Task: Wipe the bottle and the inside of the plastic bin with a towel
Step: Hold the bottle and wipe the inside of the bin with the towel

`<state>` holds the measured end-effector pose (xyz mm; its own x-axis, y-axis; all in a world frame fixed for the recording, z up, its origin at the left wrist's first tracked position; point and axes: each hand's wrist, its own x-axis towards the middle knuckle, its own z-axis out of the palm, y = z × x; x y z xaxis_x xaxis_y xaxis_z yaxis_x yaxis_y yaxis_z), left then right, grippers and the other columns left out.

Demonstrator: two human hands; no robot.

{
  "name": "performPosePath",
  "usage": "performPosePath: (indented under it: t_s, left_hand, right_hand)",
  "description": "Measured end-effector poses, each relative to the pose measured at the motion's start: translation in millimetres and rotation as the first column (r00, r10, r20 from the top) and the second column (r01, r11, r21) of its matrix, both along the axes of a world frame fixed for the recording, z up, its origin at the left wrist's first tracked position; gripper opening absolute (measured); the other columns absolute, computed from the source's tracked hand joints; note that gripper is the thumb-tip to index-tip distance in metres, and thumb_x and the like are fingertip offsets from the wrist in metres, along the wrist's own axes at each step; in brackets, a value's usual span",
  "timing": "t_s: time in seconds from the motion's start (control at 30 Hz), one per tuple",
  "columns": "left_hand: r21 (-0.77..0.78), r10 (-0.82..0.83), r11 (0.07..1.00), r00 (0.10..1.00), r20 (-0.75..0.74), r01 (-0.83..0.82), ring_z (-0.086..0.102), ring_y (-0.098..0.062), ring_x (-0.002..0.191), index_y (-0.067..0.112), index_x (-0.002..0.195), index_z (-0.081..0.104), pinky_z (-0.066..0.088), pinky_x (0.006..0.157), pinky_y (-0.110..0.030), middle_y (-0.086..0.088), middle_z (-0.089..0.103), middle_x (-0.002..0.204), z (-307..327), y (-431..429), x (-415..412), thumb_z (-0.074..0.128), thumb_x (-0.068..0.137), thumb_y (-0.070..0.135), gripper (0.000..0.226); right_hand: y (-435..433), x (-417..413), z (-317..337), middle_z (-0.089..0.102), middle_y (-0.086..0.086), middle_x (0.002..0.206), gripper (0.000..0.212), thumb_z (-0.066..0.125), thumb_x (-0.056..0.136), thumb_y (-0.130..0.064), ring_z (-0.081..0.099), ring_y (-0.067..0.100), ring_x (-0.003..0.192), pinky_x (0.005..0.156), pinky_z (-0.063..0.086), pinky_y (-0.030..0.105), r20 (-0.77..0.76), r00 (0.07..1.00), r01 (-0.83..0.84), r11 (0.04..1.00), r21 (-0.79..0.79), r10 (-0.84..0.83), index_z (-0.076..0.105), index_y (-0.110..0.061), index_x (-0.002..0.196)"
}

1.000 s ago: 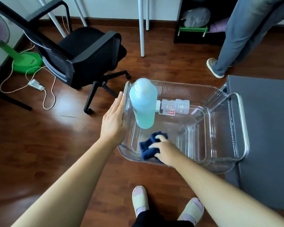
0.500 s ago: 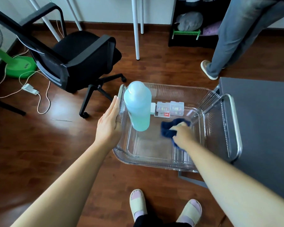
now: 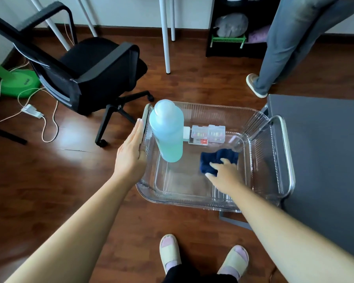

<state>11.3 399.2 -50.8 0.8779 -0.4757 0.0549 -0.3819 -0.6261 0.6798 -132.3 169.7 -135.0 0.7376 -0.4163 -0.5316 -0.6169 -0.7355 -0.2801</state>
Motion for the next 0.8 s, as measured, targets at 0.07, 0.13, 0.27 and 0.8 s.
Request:
performPosePath:
  t_s: [0.07, 0.13, 0.27, 0.8]
  left_hand:
    - [0.011, -0.004, 1.000, 1.000, 0.009, 0.004, 0.017, -0.005, 0.142, 0.028, 0.150, 0.019, 0.018, 0.116, -0.030, 0.018, 0.017, 0.154, 0.1, 2.2, -0.3, 0.037, 0.095, 0.006, 0.062]
    - [0.027, -0.013, 1.000, 1.000, 0.019, 0.012, 0.017, -0.006, 0.143, 0.027, 0.150, 0.019, 0.018, 0.116, -0.030, 0.015, 0.017, 0.155, 0.8, 4.0, -0.3, 0.037, 0.095, 0.005, 0.062]
    - [0.027, -0.007, 1.000, 1.000, 0.008, 0.007, 0.016, -0.004, 0.143, 0.028, 0.150, 0.019, 0.016, 0.115, -0.028, 0.015, 0.016, 0.156, 1.8, 2.0, -0.2, 0.037, 0.094, 0.004, 0.064]
    - [0.002, -0.004, 1.000, 1.000, -0.024, 0.004, 0.014, 0.008, 0.136, 0.037, 0.149, 0.016, 0.016, 0.111, -0.021, 0.026, 0.012, 0.152, 0.6, 1.1, -0.4, 0.036, 0.092, 0.001, 0.071]
  right_hand:
    - [-1.9, -11.8, -2.2, 0.041, 0.002, 0.151, 0.036, 0.047, 0.095, -0.041, 0.039, 0.032, 0.134, 0.107, 0.034, 0.039, 0.014, 1.000, 0.026, 0.998, 0.060, -0.027, 0.064, -0.026, 0.123]
    - [-14.5, -18.8, 2.6, 0.061, -0.001, 0.132, 0.030, 0.050, 0.094, -0.038, 0.053, 0.028, 0.123, 0.099, 0.041, 0.036, 0.023, 0.996, 0.088, 0.988, 0.123, -0.092, 0.075, -0.021, 0.099]
    - [-19.4, -13.4, 8.2, 0.054, -0.003, 0.134, 0.028, 0.057, 0.090, -0.026, 0.051, 0.024, 0.121, 0.094, 0.045, 0.035, 0.047, 0.991, 0.120, 0.992, 0.045, -0.122, 0.063, -0.026, 0.117]
    - [13.8, -0.8, -0.7, -0.026, 0.002, 0.159, 0.064, 0.023, 0.099, -0.046, -0.008, 0.042, 0.146, 0.116, 0.015, 0.057, -0.322, 0.947, -0.020, 0.996, -0.083, -0.008, -0.016, -0.035, 0.149]
